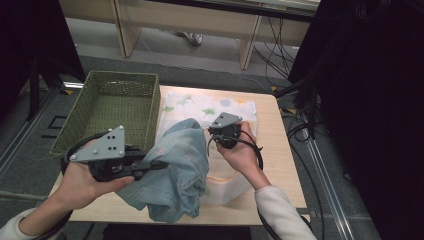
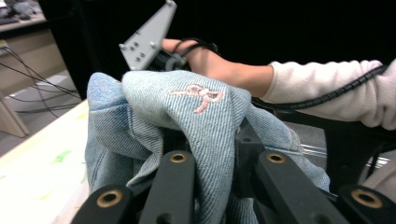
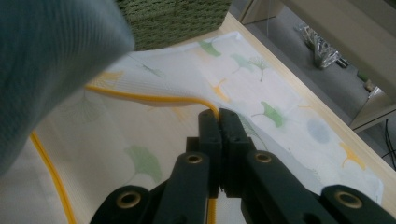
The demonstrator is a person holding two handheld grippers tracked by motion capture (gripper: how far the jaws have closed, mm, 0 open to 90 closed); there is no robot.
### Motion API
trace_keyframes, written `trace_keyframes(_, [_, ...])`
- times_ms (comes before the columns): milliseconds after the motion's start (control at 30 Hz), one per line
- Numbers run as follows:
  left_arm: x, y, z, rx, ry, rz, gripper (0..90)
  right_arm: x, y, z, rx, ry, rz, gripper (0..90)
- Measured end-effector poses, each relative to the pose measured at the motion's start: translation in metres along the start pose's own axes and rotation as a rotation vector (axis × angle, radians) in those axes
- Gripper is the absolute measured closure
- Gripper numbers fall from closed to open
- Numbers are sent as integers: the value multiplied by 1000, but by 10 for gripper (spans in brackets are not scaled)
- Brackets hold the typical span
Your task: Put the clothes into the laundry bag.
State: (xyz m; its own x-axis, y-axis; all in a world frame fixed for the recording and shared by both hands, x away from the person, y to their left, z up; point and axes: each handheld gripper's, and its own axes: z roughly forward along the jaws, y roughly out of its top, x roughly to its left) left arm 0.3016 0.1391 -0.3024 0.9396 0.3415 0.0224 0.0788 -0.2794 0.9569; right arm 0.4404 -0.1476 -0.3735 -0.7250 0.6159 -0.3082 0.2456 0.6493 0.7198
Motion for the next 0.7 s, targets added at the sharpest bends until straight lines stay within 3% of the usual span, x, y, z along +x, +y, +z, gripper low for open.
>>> trace_keyframes(233, [-3,-7,14,34,-34,-8,802,0,0,0,-1,0,-1,900])
trace_keyframes(700, [-2,-15,30,74,-58,-22,803,1,2,-2,-12,-1,6,900])
